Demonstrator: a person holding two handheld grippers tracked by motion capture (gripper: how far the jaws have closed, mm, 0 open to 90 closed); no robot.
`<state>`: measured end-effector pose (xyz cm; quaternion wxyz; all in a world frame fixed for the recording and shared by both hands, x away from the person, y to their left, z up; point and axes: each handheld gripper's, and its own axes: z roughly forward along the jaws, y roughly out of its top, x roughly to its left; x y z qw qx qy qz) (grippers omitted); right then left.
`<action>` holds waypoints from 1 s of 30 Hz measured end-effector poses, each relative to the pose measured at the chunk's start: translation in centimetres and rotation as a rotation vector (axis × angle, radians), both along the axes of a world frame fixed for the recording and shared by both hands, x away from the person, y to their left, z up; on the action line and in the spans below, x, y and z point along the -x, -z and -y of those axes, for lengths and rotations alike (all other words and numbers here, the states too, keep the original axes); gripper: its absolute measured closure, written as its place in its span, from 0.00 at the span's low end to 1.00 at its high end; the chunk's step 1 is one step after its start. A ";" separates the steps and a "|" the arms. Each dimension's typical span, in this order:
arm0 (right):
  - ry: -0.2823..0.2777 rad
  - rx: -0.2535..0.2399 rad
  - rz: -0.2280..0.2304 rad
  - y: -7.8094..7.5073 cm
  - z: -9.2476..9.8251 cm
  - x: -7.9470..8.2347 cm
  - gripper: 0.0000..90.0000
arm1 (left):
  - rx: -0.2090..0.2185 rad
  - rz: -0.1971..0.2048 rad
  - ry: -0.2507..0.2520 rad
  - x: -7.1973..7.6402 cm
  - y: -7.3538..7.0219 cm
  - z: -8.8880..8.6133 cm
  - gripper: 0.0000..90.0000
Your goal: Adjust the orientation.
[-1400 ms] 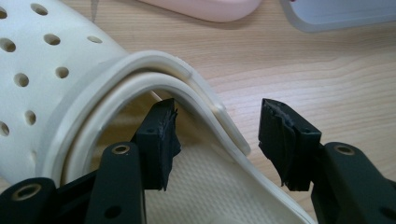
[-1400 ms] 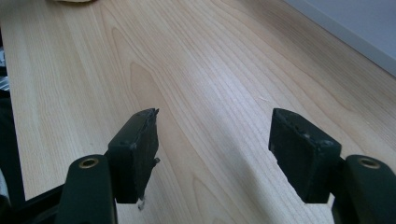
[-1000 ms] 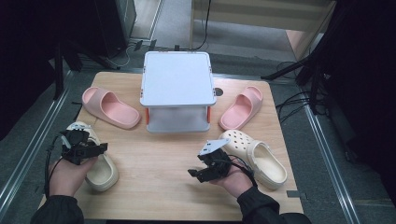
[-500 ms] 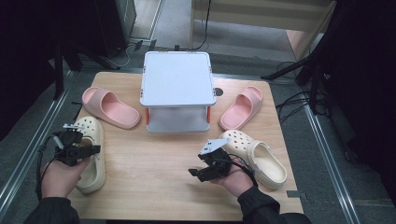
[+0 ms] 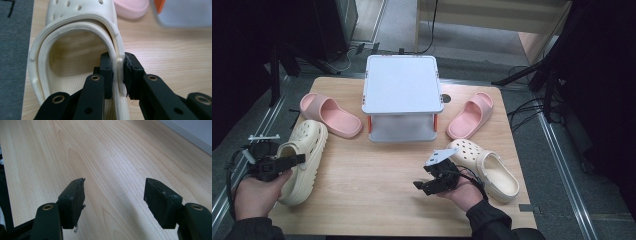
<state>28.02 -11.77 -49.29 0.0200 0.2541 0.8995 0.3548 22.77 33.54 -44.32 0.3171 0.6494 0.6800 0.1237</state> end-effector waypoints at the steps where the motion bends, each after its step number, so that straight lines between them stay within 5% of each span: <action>1: 0.002 -0.007 -0.007 0.0 0.0 0.0 0.38 | 0.007 0.007 0.001 0.2 -0.2 0.0 0.87; 12: -0.011 -0.047 0.018 -0.4 -0.1 0.1 0.38 | 0.022 0.107 0.104 1.0 -2.9 2.1 0.87; 30: 0.016 -0.071 0.047 -0.8 0.6 0.3 0.40 | 0.031 0.054 0.344 -1.0 -2.7 10.2 0.87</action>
